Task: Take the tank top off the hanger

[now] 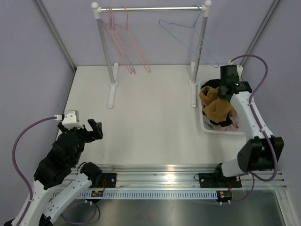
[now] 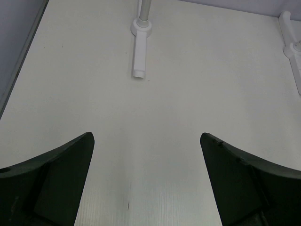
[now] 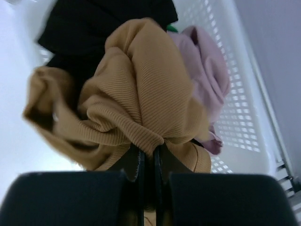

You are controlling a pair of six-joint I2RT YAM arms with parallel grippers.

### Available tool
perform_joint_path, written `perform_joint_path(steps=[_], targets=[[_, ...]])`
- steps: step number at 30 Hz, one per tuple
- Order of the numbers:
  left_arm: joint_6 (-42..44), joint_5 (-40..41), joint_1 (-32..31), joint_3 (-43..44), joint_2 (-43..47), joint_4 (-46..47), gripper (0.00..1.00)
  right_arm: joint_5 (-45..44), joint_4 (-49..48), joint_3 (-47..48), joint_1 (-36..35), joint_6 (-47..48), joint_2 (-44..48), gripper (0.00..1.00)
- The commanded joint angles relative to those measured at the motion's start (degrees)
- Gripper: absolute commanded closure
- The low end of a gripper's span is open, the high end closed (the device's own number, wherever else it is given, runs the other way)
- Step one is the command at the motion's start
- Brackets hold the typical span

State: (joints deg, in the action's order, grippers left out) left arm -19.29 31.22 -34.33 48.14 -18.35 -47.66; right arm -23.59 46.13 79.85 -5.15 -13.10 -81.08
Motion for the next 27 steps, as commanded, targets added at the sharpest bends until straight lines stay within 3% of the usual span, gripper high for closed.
perform_joint_path(steps=[1,5,9,10,11,14,19,20,21,24,27], targets=[[0.6,-0.5,0.2,-0.2,0.7,2.7,0.01,4.3,-4.7,-3.1,5.5,-1.7,-10.0,1.0],[0.0,1.1,0.2,-0.1,1.3,2.0,0.01,6.4,-7.8,-7.3,9.1,-3.2,-19.4,0.97],[-1.4,3.5,0.2,0.4,1.7,0.7,0.01,6.7,-7.2,-8.3,9.1,-3.3,-20.2,0.88],[-1.7,4.5,0.2,0.6,2.0,0.6,0.01,6.2,-6.8,-8.2,9.1,-3.3,-19.1,0.82],[-2.0,4.9,0.2,0.7,2.3,0.3,0.01,5.0,-6.5,-7.5,9.1,-3.2,-16.7,0.67],[-3.3,6.2,0.2,1.3,2.6,-0.4,0.01,3.6,-3.3,-4.6,9.0,-2.4,-12.6,0.49],[-4.3,8.1,0.3,2.7,1.3,-0.1,0.01,-2.1,4.4,4.9,9.1,-0.8,-9.0,0.31],[-4.4,8.6,0.4,3.0,0.9,0.0,0.01,-2.5,5.1,6.6,9.1,-0.8,-7.4,0.23],[-4.4,8.9,0.9,3.4,0.3,0.1,0.01,-2.6,6.4,7.3,9.0,-0.8,-6.3,0.01],[-3.5,9.3,3.5,5.3,-2.1,0.5,0.01,2.2,6.4,7.7,8.9,-0.5,-0.6,0.01],[-1.5,8.7,5.7,6.6,-4.6,0.4,0.01,13.0,2.8,4.1,6.6,0.2,7.5,0.0]])
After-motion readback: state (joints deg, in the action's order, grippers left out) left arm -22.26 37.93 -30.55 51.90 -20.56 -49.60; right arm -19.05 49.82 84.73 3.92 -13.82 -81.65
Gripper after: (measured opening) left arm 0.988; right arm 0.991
